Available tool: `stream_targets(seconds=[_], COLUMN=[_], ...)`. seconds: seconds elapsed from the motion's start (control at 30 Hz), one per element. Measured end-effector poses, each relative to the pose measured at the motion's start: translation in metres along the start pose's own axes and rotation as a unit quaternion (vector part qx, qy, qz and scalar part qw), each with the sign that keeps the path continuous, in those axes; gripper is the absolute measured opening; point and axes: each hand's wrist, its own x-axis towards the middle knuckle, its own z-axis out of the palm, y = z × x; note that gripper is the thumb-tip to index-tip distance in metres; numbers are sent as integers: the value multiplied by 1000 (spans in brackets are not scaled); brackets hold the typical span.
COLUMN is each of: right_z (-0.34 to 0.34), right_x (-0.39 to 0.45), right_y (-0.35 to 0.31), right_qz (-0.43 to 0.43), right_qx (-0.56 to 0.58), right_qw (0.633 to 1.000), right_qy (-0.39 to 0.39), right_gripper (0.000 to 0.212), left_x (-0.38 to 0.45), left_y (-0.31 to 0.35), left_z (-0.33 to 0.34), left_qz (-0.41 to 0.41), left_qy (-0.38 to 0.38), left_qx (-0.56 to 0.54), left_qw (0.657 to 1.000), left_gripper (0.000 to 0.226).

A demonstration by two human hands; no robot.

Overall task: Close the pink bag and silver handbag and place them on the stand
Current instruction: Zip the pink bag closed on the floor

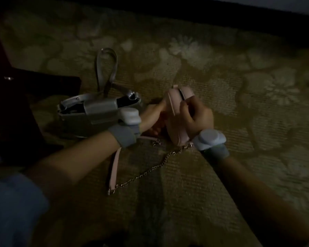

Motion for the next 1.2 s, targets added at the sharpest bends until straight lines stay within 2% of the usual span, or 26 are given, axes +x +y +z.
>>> stream_targets(seconds=[0.1, 0.13, 0.2, 0.3, 0.4, 0.47, 0.6, 0.7, 0.8, 0.97, 1.1, 1.2], right_z=[-16, -22, -28, -30, -21, -13, -10, -10, -12, -18, -14, -6], right_x=[27, 36, 52, 73, 78, 75, 60, 49, 37, 3, -29, -56], right_y=[9, 11, 15, 18, 19, 19, 18, 10, 0, -14, -16, -18], right_qz=[56, 89, 152, 231, 277, 303, 297, 260, 255, 262, 291, 314], right_qx=[-129, -157, -197, -182, -150, -134, -159, -189, -171, -123, -72, -42], right_qw=[989, 983, 967, 946, 934, 919, 911, 920, 934, 941, 927, 912], right_qy=[38, 24, -56, -136, -171, -214, -237, -224, -183, -173, -223, -261], right_gripper=[26, 29, 38, 55, 76, 82, 82, 66, 56, 66, 71, 79], left_x=[16, 19, 25, 33, 38, 39, 36, 29, 20, 0, -24, -39], left_y=[0, -1, 6, 18, 17, 10, -3, -10, -20, -34, -49, -63], left_z=[5, 8, 12, 14, 14, 13, 15, 16, 13, 3, -7, -14], left_qz=[24, 22, -1, -39, -52, -53, -22, 1, 48, 126, 133, 120], left_qy=[49, 43, 26, 18, 10, 3, -24, -61, -29, 5, -31, -72], left_qx=[57, 70, 79, 63, 83, 90, 76, 80, 148, 213, 233, 288], left_qw=[997, 996, 997, 997, 995, 994, 997, 995, 987, 969, 963, 947], left_gripper=[48, 50, 56, 64, 57, 51, 41, 33, 37, 32, 24, 28])
